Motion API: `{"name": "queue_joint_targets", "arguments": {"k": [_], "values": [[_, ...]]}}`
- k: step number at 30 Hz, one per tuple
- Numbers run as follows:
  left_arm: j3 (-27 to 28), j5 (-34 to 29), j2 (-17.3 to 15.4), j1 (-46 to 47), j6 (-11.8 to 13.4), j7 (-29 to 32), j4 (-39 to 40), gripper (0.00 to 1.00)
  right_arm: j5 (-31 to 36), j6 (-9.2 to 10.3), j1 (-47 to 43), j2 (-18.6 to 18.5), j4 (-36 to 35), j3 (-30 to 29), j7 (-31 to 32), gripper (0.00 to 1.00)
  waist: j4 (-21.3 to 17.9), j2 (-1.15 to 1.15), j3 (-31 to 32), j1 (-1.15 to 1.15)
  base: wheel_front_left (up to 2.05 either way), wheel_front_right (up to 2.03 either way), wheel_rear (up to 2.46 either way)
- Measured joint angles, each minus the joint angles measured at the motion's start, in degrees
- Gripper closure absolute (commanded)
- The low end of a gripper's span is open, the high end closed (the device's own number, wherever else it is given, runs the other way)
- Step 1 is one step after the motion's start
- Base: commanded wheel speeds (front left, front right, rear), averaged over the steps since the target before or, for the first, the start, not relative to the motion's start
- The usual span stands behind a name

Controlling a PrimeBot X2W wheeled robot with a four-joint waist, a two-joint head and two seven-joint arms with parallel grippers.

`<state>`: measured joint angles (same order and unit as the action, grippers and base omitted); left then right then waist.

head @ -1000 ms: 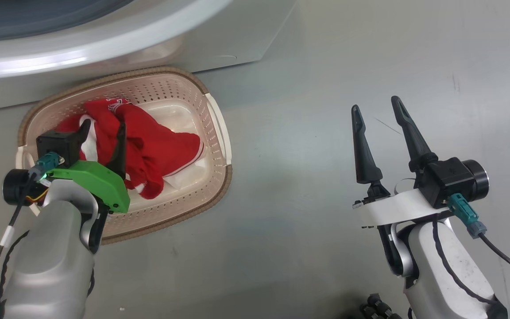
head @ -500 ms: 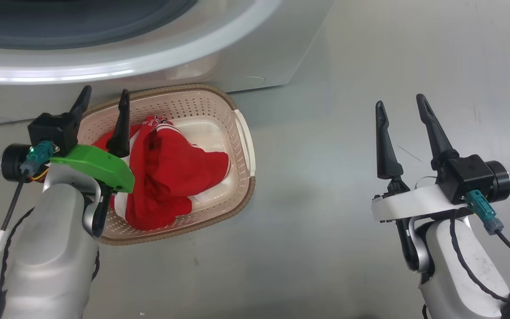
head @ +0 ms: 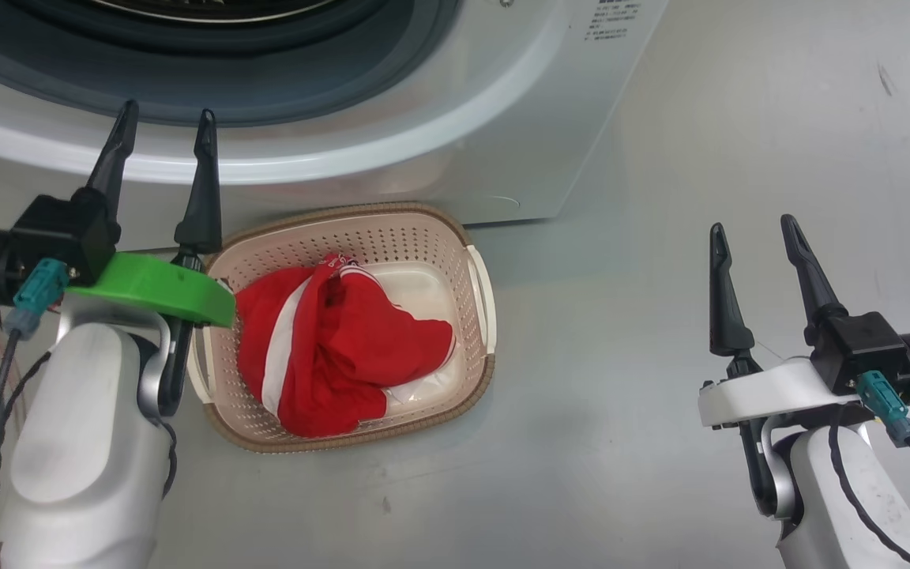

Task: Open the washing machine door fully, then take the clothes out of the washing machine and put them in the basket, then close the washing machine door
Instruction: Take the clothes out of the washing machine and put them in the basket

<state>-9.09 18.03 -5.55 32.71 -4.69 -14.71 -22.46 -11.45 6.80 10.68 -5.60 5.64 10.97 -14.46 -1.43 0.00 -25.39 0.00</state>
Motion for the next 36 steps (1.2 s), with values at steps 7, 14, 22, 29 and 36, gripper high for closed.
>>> {"name": "queue_joint_targets", "arguments": {"k": [7,14,22,29,36], "values": [[0.77,-0.7,0.22,-5.64,1.05,0.0,3.37,0.0,-0.01,0.01,-2.61,-0.18,0.51,-1.08,0.0,0.0,1.8,0.0,4.24,0.0,0.0,0.0,0.0],[0.92,-1.58,0.66,-11.71,1.97,0.0,5.1,0.0,-0.12,0.01,-6.28,-0.56,0.94,-2.2,0.0,0.0,3.24,0.0,8.8,0.0,0.0,0.0,0.0],[-0.24,-1.58,1.02,-18.03,2.67,0.0,6.36,0.0,-0.63,0.02,-10.49,-0.64,0.96,-2.77,0.0,0.0,4.99,0.0,13.65,0.0,0.0,0.0,0.0],[-0.76,-2.11,0.99,-22.9,3.41,0.01,6.45,0.0,-1.04,0.02,-13.64,-0.3,0.8,-2.75,0.0,0.0,5.81,0.0,17.23,0.0,0.0,0.0,0.0],[-0.91,-2.61,0.79,-26.22,4.47,1.27,7.15,0.0,-1.31,0.41,-16.19,-0.15,0.22,-2.68,0.0,0.0,5.94,0.0,20.01,0.0,0.0,0.0,0.0]]}}
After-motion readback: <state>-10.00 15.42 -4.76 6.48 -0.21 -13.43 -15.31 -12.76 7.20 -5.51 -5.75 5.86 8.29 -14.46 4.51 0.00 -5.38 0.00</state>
